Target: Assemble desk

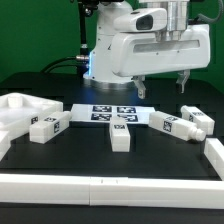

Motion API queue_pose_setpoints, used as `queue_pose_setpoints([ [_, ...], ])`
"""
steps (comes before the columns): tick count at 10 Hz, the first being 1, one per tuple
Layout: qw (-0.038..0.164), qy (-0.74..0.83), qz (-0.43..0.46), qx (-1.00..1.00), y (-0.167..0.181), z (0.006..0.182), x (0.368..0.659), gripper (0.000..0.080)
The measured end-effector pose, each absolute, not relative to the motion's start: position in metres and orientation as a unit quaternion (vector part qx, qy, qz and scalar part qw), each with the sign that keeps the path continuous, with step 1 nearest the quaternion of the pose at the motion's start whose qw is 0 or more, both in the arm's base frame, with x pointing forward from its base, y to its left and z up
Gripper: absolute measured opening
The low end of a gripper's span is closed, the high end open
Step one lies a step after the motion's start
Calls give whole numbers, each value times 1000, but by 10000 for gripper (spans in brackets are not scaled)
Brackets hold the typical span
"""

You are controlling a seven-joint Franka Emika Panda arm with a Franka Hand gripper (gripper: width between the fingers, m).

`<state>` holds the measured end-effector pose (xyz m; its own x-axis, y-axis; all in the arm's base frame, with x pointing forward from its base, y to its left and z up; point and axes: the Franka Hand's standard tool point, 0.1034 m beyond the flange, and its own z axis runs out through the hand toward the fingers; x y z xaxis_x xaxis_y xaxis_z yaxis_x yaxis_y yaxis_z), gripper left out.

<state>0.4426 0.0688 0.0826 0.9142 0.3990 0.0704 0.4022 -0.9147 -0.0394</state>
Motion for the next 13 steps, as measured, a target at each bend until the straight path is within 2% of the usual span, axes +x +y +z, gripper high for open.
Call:
queue_pose_setpoints([
  [2, 27, -203, -29, -978, 67, 81, 442, 649],
  [5, 35, -114, -14, -993, 12, 54, 437, 649],
  [7, 35, -107, -6, -994, -9, 31, 432, 649],
  [9, 37, -98, 2, -995, -17, 14, 433, 649],
  [12, 39, -98, 5, -994, -11, 9, 432, 649],
  [13, 39, -98, 5, -994, -11, 9, 432, 525],
])
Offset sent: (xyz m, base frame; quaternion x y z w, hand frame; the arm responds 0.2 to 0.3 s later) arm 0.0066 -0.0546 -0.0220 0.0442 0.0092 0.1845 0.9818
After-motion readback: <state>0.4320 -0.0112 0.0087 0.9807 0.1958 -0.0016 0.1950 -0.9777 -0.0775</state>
